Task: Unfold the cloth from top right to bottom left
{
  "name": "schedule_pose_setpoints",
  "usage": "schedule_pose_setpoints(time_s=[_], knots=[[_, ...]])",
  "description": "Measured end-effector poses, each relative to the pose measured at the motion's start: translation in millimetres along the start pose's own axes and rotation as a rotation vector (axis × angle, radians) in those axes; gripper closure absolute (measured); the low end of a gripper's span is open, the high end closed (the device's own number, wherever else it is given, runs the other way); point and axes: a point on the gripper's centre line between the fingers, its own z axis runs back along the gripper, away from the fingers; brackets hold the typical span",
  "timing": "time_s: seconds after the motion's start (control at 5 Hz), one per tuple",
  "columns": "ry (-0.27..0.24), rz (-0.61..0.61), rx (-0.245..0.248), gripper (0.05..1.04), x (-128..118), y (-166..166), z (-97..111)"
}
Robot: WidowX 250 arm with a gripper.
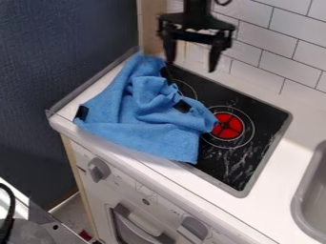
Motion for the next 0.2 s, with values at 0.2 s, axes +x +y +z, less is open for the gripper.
schedule_pose_setpoints(time_s=[0.2], knots=[[0.042,-0.074,0.000,0.083,5.8,-26.0,2.2]])
